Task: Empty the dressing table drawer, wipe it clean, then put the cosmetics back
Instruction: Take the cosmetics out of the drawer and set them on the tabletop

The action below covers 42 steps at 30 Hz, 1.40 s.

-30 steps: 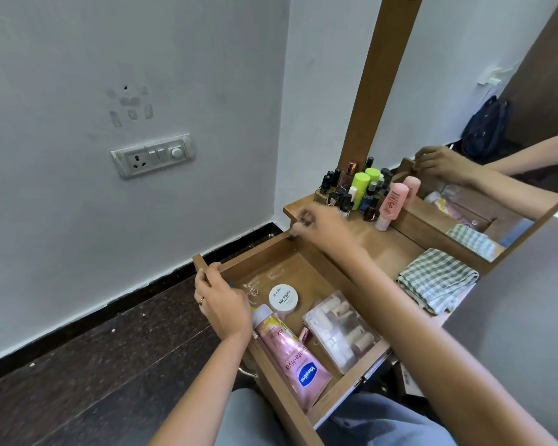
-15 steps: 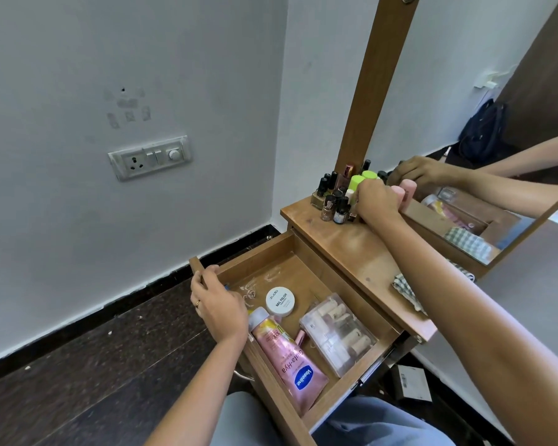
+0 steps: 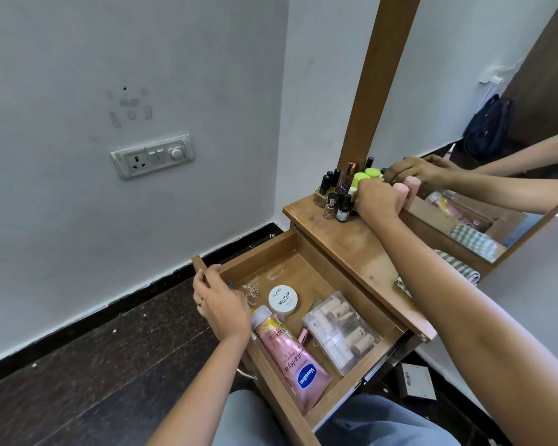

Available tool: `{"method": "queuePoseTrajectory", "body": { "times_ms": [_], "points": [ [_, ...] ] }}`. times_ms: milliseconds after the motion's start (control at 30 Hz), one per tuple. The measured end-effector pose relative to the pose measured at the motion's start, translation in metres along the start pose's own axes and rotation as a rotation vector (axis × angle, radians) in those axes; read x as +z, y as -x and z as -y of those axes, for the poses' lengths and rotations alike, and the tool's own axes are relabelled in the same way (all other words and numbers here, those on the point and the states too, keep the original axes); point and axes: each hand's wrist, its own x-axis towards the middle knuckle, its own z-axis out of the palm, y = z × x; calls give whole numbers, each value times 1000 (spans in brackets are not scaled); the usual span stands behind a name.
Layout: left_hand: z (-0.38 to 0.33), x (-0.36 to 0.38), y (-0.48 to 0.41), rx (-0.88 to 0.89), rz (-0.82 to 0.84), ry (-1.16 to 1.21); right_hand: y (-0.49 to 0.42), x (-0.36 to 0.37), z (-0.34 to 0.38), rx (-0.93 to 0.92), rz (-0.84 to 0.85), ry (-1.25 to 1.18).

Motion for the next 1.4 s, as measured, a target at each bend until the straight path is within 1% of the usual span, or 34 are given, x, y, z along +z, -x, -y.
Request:
{"method": "queuePoseTrajectory", "body": {
  "times_ms": [200,267,333,367,400,433,467,500,533,600,633,700,767,867,967,1033,1200,1300,1400],
  "points": [
    [0,1,0,2,-8,-2,-2,-4,0,-1,-38,-25],
    [0,1,0,-1,-13,2,2,-10,0,0,-77,-50],
    [-1,1,0,-6,-17,5,14,-20,4,1,-173,-130],
    [-1,0,0,-6,-18,6,24,-22,9,-13,-214,-207],
    [-1,0,1,-5,-18,7,36,-21,17,-54,-213,-306],
    [-1,0,1,-4,-19,7,51,-20,27,-119,-157,-413],
    [-1,0,1,-5,-21,7,68,-15,40,-203,-44,-516],
    [-1,-1,1,-4,-21,6,84,-10,55,-302,102,-596],
    [-1,-1,1,-2,-21,6,99,-1,70,-401,247,-623],
    [-1,-1,2,-4,-18,4,120,22,94,-557,468,-595],
    [0,-1,2,-4,-18,1,128,33,103,-626,550,-565],
    [0,0,3,4,-22,-11,138,57,111,-733,639,-466],
    [1,0,2,13,-26,-16,144,70,111,-773,646,-390],
    [2,1,1,13,-26,-21,147,75,107,-752,627,-404],
    [2,2,1,18,-28,-22,147,77,104,-782,599,-366],
    [2,1,2,23,-30,-24,148,79,106,-802,565,-334],
    [2,2,2,33,-29,-29,153,84,113,-749,420,-272],
    [3,2,1,29,-32,-30,147,76,109,-697,399,-352],
    [4,3,1,33,-34,-31,128,51,91,-669,381,-450]
  ]
}}
